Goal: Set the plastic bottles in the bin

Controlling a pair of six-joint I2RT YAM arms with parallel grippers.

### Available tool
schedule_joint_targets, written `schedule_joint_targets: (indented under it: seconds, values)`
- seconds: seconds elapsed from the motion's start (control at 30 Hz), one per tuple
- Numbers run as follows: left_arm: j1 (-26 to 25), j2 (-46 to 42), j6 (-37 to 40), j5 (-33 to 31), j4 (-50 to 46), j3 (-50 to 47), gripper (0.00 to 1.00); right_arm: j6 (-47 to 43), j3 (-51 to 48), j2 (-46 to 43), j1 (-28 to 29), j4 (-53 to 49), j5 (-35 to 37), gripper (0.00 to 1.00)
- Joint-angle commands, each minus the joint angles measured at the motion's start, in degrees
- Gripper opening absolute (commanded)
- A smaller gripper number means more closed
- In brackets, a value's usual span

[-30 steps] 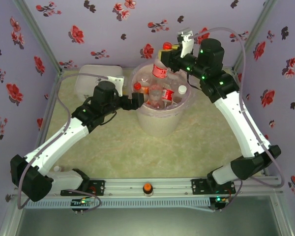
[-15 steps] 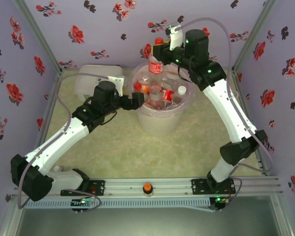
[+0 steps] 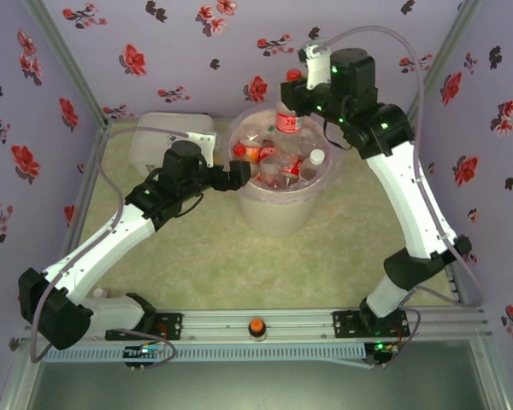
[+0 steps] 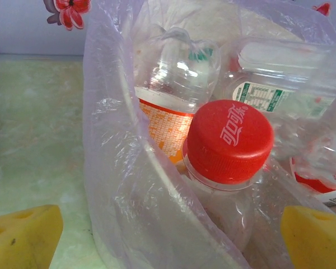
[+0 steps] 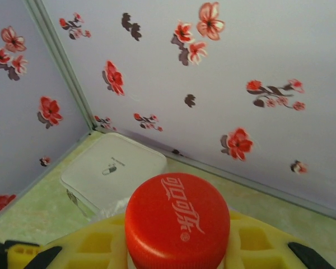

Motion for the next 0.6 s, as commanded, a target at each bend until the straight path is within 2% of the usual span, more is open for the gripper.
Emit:
schedule_joint_targets:
  seconds: [0.0, 0.2, 0.37, 0.57]
  values:
    - [-0.3, -0.7, 1.4, -2.4, -2.4, -1.0, 1.0, -0.3, -0.9, -3.2, 0.3, -5.0, 1.8, 0.05]
    - [-0.3, -0.9, 1.2, -2.4, -2.5, -0.9, 1.0, -2.1, 1.2, 0.1, 0.6, -10.3, 2.1, 0.04]
    - [-0.3, -1.4, 1.1, -2.5, -2.8, -1.0, 1.0, -4.4, 8.5, 8.2, 0.6, -19.1, 1.8, 0.06]
    - [-0.3, -1.1, 1.0, -2.4, -2.7, -1.1, 1.0, -5.3, 14.3, 17.1, 0.6, -23.3, 0.5, 0.2]
